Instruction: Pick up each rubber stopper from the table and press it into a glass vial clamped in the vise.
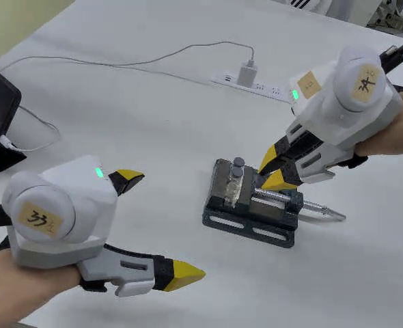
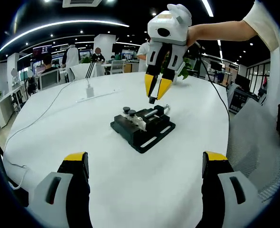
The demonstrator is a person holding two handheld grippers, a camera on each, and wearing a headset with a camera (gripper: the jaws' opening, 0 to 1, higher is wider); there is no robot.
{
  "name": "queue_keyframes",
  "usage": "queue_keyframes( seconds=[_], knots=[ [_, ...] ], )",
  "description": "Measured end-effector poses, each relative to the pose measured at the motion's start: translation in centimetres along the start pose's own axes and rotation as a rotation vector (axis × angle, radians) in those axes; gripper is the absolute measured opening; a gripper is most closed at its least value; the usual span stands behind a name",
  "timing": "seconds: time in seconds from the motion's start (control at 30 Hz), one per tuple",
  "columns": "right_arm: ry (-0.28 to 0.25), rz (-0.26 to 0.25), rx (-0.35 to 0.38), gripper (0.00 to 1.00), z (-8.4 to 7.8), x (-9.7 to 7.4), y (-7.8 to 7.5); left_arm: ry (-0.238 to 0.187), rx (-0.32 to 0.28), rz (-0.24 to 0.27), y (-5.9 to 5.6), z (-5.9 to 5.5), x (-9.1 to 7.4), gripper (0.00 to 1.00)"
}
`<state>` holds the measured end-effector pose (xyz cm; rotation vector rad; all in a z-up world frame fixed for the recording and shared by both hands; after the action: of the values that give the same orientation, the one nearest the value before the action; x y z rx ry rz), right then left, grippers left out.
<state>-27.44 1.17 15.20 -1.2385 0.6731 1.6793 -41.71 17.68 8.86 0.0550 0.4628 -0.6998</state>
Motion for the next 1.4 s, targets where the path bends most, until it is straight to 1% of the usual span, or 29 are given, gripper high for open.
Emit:
queue_keyframes(
  seconds=[0.07,0.13,0.2,0.27,0.3,0.33,0.37,0.4,0.43,0.5,0.6,0.63,0.87,1.07,1.2,1.4],
  knots=[
    [0.015,0.009,-0.036,0.05,0.3,0.1,-0.1,0.001,-0.001,0.001,0.1,-0.1,0.0,0.99],
    [0.025,0.016,-0.079,0.05,0.6,0.3,-0.7,0.002,-0.001,0.001,0.1,-0.1,0.0,0.99],
    [0.037,0.014,-0.114,0.05,0.6,0.4,-1.0,0.003,-0.002,0.003,0.2,-0.1,0.0,0.99],
    [0.046,0.022,-0.133,0.05,0.7,0.7,-1.4,0.003,-0.002,0.005,0.2,-0.1,0.0,0.99],
    [0.060,0.024,-0.166,0.05,0.8,0.8,-1.5,0.004,-0.003,0.006,0.3,-0.2,0.0,0.99],
    [0.075,0.025,-0.185,0.05,0.9,1.0,-1.6,0.004,-0.003,0.006,0.3,-0.2,-0.1,0.99],
    [0.078,0.028,-0.197,0.05,1.0,1.1,-1.5,0.004,-0.002,0.007,0.3,-0.2,-0.1,0.99],
    [0.079,0.032,-0.215,0.05,1.2,1.3,-1.5,0.005,-0.003,0.009,0.4,-0.2,-0.1,0.99],
    [0.078,0.037,-0.213,0.05,1.2,1.5,-1.5,0.005,-0.005,0.009,0.4,-0.2,-0.1,0.99],
    [0.079,0.048,-0.239,0.05,1.3,2.0,-1.7,0.006,-0.008,0.012,0.4,-0.4,-0.1,0.99],
    [0.096,0.065,-0.298,0.05,1.6,2.3,-1.6,0.008,-0.011,0.012,0.4,-0.5,-0.1,0.99],
    [0.109,0.071,-0.318,0.05,1.6,2.5,-1.5,0.008,-0.013,0.011,0.4,-0.6,-0.1,0.99],
    [0.119,0.089,-0.366,0.05,1.7,3.0,-1.3,0.008,-0.024,0.009,0.3,-0.8,0.1,0.99],
    [0.121,0.105,-0.367,0.05,1.6,3.6,-1.7,0.008,-0.027,0.011,0.4,-0.8,0.2,0.99],
    [0.127,0.113,-0.369,0.05,1.7,4.0,-1.5,0.004,-0.030,0.013,0.6,-0.8,0.2,0.99],
    [0.129,0.116,-0.358,0.05,1.7,4.2,-1.5,0.004,-0.037,0.013,0.7,-1.0,0.2,0.99]
  ],
)
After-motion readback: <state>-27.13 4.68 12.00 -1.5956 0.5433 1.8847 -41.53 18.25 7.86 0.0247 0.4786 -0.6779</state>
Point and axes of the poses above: the centre of the closed fingertips' face, and the gripper's own axes: x roughly forward along the fingers, y roughly to its left, z roughly out of its top, the point moved 9 cm from there along -x, roughly backward along the fingers, and after that the axes turned 1 degree about -x, right-handed, at the moved point
